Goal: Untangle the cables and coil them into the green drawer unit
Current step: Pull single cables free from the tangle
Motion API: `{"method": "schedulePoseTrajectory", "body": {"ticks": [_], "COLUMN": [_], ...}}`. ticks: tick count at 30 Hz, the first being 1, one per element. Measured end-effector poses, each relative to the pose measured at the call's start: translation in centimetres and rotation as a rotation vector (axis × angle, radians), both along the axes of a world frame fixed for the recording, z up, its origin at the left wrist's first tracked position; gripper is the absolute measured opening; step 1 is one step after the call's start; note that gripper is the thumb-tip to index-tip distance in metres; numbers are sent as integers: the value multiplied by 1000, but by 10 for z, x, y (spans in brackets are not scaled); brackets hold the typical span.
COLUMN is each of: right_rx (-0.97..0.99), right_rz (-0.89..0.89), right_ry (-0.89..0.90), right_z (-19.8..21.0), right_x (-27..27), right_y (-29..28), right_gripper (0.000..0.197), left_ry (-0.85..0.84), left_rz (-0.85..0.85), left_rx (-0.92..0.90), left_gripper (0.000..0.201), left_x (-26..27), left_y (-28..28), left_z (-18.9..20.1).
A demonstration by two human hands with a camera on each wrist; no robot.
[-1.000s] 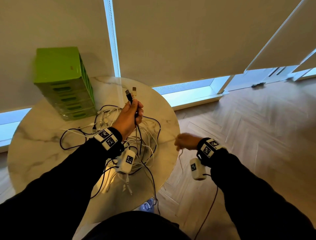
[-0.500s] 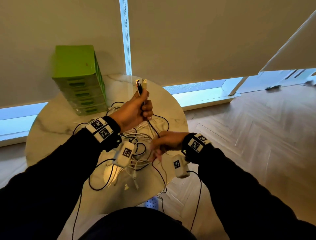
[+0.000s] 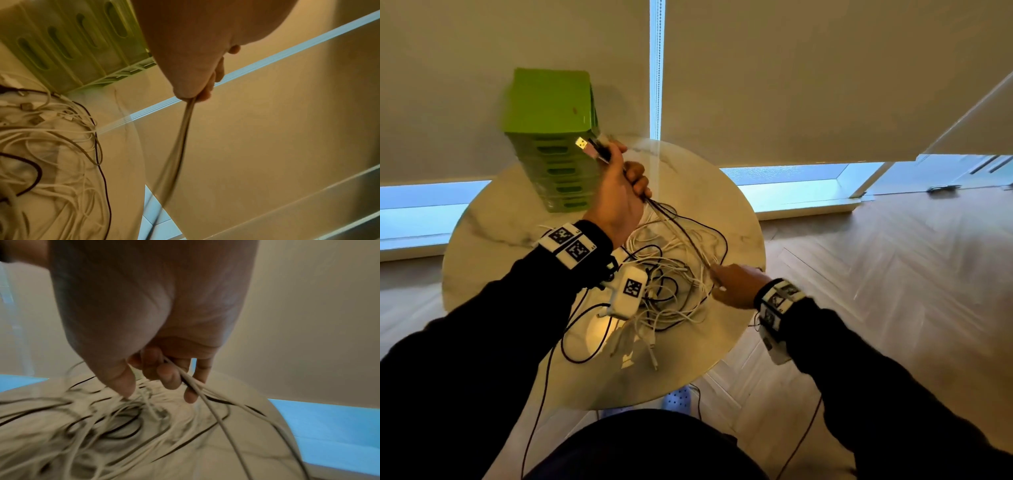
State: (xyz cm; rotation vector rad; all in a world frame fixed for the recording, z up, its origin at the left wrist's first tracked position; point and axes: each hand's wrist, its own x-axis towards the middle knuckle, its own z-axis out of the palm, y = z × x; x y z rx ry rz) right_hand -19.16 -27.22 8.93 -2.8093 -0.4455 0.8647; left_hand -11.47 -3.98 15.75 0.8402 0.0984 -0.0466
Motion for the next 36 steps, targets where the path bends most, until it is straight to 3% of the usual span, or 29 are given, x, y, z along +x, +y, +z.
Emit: {"method": "schedulePoseTrajectory", "body": {"ticks": [3, 6, 9, 11, 13, 15, 21, 25, 28, 31, 36], "right_rx": [-27, -52, -79, -84, -43, 31, 243, 222, 273, 197, -166], "right_rz": [154, 239, 236, 273, 296, 296, 137, 112, 163, 243, 489], "right_ry": [62, 145, 339, 465, 553, 572, 326, 82, -10, -141, -225], "right_z": [-19, -30, -39, -39, -31, -19, -8, -37, -65, -82, -102], "right_x": [-14, -28, -27, -15, 4, 31, 139, 198, 233, 260, 279], "right_y": [39, 69, 76, 69, 61, 50, 46, 79, 119, 152, 177], "right_gripper": [39, 52, 64, 57, 35, 32, 38, 34, 51, 41, 24], "left_ry": [127, 205, 240, 291, 348, 384, 416, 403, 434, 440, 463], "left_rz": [110, 147, 83, 35, 45, 81, 82, 16, 9, -8, -16], "left_rx": [44, 118, 195, 258, 284, 272, 319, 426, 467, 502, 543], "left_gripper": [38, 34, 32, 34, 33, 31, 34, 34, 35, 36, 35], "left_x": [9, 12, 12, 12, 15, 19, 30, 30, 32, 31, 29], "left_y": [2, 5, 15, 28, 41, 54, 67, 57, 55, 57, 62], "left_z": [-9, -32, -56, -64, -70, -76, -86, -90, -98, -109, -122]}}
